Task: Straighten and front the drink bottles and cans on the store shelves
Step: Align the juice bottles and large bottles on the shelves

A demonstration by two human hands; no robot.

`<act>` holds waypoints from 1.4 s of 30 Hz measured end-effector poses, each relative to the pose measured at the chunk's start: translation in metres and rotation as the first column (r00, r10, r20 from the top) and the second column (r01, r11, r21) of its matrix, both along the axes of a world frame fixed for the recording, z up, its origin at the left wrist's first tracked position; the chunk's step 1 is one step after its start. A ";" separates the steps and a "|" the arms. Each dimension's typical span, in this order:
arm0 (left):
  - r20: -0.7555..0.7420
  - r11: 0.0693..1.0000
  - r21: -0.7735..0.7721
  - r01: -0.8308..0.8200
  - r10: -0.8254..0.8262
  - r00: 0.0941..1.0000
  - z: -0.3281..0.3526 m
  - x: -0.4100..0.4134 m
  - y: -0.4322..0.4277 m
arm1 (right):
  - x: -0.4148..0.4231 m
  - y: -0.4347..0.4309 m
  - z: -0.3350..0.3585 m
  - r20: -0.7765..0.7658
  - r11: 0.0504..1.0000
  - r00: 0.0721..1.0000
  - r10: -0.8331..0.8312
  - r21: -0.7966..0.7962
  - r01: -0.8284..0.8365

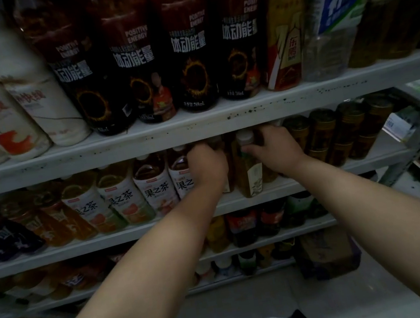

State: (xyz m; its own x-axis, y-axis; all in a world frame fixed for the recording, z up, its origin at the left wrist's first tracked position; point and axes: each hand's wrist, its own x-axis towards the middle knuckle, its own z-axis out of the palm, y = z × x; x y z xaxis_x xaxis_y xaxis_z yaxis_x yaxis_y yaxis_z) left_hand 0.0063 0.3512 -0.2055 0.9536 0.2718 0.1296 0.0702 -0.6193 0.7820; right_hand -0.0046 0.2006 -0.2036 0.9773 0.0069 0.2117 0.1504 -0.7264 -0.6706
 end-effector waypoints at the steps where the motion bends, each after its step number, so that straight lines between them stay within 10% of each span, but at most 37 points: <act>1: -0.015 0.999 0.041 0.009 -0.008 1.000 0.000 0.000 0.002 | 0.000 0.001 -0.001 0.029 1.000 0.999 -0.014 -0.023 0.015; 6: -0.114 0.988 0.104 0.112 -0.100 0.988 0.001 0.001 0.008 | 0.002 0.005 -0.005 0.123 0.995 0.990 -0.067 -0.060 0.074; 11: -0.227 0.952 -0.167 0.258 -0.292 0.929 0.005 0.011 0.019 | 0.001 0.009 -0.011 0.143 0.996 0.986 -0.087 -0.024 0.092; 20: 0.030 0.975 0.131 0.181 -0.187 0.982 0.005 0.003 0.008 | 0.004 0.016 -0.012 0.087 1.000 0.996 0.009 0.027 -0.011; 28: -0.162 0.886 0.316 0.339 -0.302 0.940 0.013 0.008 0.016 | 0.002 0.013 -0.016 0.156 1.000 0.988 0.011 0.027 -0.015; 32: -0.030 0.855 0.454 0.251 -0.267 0.963 0.010 -0.001 0.015 | 0.005 0.010 -0.019 0.170 1.000 0.985 -0.001 -0.020 0.005; 42: -0.120 0.862 0.438 0.256 -0.226 0.967 0.014 -0.001 0.019 | 0.009 0.016 -0.019 0.180 0.999 0.984 -0.008 0.032 0.003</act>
